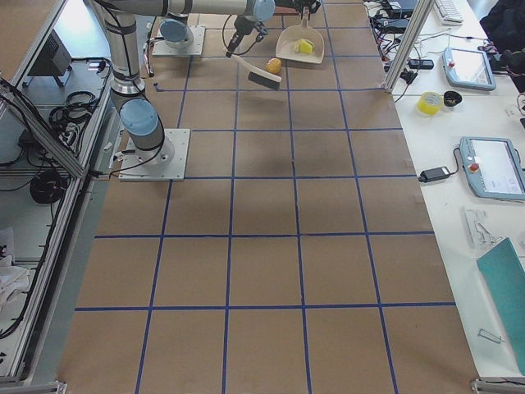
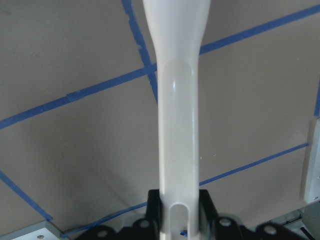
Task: Sweep and dump trash into bin
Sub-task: 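Sweep the yellow lump into the dustpan with the brush while the left gripper holds it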
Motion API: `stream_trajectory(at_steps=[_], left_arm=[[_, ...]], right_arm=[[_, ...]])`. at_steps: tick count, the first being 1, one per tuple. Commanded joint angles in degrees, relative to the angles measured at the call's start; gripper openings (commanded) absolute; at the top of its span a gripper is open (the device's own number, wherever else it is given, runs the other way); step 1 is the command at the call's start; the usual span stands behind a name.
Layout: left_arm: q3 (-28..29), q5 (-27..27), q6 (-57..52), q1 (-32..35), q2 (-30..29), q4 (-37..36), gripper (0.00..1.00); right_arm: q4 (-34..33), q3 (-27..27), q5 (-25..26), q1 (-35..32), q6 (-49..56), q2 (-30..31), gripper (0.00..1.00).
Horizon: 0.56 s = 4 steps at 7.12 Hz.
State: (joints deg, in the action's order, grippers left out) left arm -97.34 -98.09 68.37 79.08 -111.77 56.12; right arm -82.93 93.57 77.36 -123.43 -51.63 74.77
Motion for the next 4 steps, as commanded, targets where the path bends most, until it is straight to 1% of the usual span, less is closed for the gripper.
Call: stream_trajectory(at_steps=[1, 2, 3, 4], left_arm=[[-9.8, -0.1, -1.6, -2.4, 7.2, -1.7, 0.00], [-14.5, -0.1, -1.6, -2.4, 9.8, -4.2, 0.00], [-21.0, -0.2, -1.0, -2.3, 11.6, -10.4, 0.00], [-25.8, -1.3, -1.0, -2.2, 12.4, -16.9, 0.00]], right_arm=[[-4.2, 1.2, -7.0, -4.7, -6.5, -0.3, 0.00], [-8.4, 3.4, -9.2, -5.0, -6.7, -0.2, 0.00], [-15.2, 6.5, -11.2, -5.4, -6.7, -0.6, 0.00], [-19.4, 8.3, -10.7, -5.6, -6.6, -1.1, 0.00]])
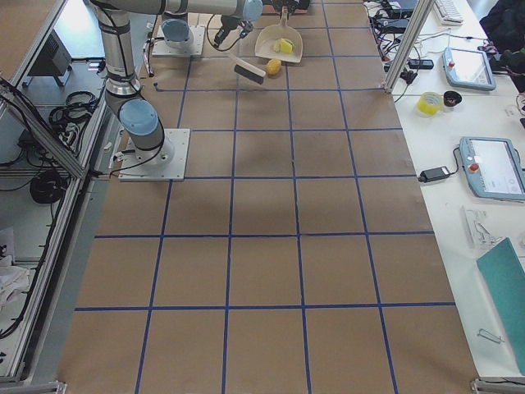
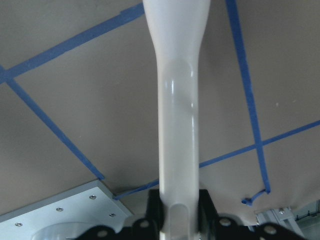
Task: Sweep and dump trash into bin
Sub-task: 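Sweep the yellow lump into the dustpan with the brush while the left gripper holds it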
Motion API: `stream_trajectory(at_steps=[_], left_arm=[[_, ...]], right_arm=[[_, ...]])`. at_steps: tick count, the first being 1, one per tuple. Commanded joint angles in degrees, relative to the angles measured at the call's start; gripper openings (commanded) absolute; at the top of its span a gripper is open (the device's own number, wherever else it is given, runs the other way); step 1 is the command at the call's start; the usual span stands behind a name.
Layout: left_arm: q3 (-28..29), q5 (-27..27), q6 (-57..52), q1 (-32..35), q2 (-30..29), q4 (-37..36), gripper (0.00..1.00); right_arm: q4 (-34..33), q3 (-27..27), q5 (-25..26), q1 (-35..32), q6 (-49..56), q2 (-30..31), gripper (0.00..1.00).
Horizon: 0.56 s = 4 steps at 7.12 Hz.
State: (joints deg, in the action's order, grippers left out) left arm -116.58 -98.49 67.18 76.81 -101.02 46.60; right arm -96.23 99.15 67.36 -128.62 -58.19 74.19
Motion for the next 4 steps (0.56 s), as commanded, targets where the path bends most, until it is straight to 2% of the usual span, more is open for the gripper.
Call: stream_trajectory(at_steps=[1, 2, 3, 4], left_arm=[[-7.8, -2.0, 0.8, 0.1, 1.5, -9.6, 0.00], [-7.5, -2.1, 2.2, 0.3, 1.3, -9.6, 0.00], [-7.4, -2.1, 2.6, 1.1, 1.3, -9.7, 0.00], [-7.0, -2.1, 2.8, 1.5, 1.3, -9.8, 0.00]], right_arm=[[-7.4, 2.5, -0.9, -0.4, 0.0, -0.8, 0.00], [-11.9, 2.4, -1.0, -0.5, 0.5, -2.5, 0.00], [-19.5, 1.5, -1.2, -1.4, 0.5, -5.3, 0.00], [-21.8, -1.9, -1.2, -2.1, 1.9, -8.7, 0.00]])
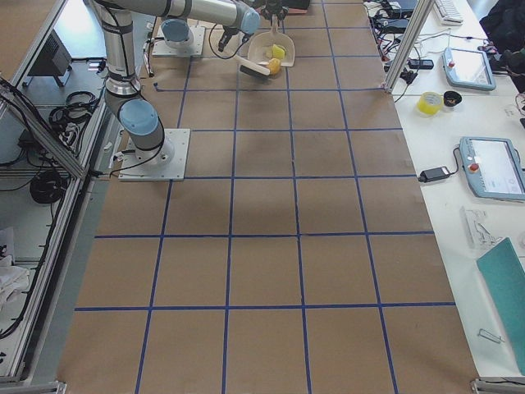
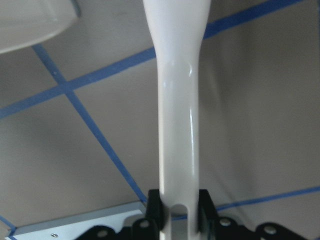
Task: Sweep and dump trash into bin
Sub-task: 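Sweep the yellow lump into the dustpan with the brush while the left gripper holds it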
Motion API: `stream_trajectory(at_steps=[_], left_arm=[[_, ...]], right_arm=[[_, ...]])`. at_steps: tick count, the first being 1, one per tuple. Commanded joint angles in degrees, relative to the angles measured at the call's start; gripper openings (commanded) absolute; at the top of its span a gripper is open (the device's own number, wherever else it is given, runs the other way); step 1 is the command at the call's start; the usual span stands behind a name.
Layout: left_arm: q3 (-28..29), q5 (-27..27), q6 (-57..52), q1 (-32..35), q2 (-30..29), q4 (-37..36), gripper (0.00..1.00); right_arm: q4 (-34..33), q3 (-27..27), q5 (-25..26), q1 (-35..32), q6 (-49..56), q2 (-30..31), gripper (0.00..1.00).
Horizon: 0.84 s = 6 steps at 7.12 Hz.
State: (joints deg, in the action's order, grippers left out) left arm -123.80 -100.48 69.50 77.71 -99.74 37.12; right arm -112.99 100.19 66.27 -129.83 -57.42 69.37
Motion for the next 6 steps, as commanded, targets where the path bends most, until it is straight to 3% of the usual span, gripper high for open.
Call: stream_trajectory(at_steps=[1, 3, 6], left_arm=[[1.4, -0.4, 0.9, 0.9, -0.4, -0.1, 0.00], [2.1, -0.9, 1.3, 1.1, -0.8, 0.1, 0.00], [2.9, -0.7, 1.3, 1.2, -1.2, 0.8, 0.00]], right_arm=[[-4.9, -7.3, 0.0, -1.0, 2.8, -6.7, 0.00], [-3.2, -9.8, 0.0, -1.1, 4.8, -7.9, 0.00], [11.4, -10.2, 6.7, -1.0, 7.8, -2.8, 0.00]])
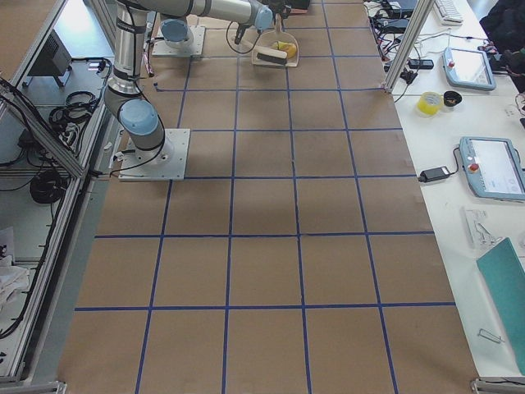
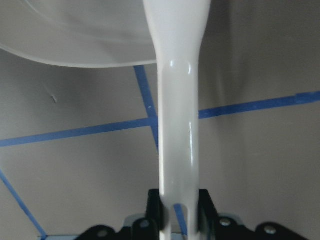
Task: Sweep and dump trash into bin
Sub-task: 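Sweep the yellow lump into the dustpan with the brush while the left gripper holds it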
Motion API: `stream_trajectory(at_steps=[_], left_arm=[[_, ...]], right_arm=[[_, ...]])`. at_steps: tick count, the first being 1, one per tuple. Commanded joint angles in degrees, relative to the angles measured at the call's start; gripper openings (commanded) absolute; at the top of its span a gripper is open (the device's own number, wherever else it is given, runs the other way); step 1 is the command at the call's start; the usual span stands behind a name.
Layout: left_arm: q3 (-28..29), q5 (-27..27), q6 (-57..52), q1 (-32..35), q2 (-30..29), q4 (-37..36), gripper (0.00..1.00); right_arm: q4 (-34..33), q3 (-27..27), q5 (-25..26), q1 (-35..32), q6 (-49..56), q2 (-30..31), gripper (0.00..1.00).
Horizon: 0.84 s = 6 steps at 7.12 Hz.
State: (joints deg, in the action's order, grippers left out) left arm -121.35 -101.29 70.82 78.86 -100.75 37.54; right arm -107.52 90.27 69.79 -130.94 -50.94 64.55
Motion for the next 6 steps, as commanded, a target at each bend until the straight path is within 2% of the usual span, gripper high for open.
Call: stream_trajectory(at_steps=[1, 2, 3, 4, 5, 6], left_arm=[[1.3, 0.6, 0.0, 0.1, -0.1, 2.0, 0.00], [3.3, 0.7, 0.0, 0.1, 0.2, 5.6, 0.00], [7.1, 2.1, 0.0, 0.2, 0.8, 11.9, 0.00], [12.9, 6.4, 0.0, -0.3, 1.0, 19.5, 0.00], [19.9, 7.2, -0.1, -1.0, 0.7, 27.5, 0.00], [25.1, 7.2, -0.4, -1.4, 0.4, 31.4, 0.00]], right_arm=[[8.9, 0.2, 5.2, 1.2, 2.4, 4.2, 0.00], [13.9, 0.1, 9.7, 3.1, 5.8, 6.4, 0.00], [18.8, 0.4, 11.0, 7.8, 11.3, 10.6, 0.00], [24.2, 0.5, 11.0, 14.1, 20.4, 13.5, 0.00], [29.2, 0.3, 11.5, 20.3, 29.5, 14.9, 0.00], [30.1, -0.2, 17.8, 24.9, 33.8, 16.7, 0.00]])
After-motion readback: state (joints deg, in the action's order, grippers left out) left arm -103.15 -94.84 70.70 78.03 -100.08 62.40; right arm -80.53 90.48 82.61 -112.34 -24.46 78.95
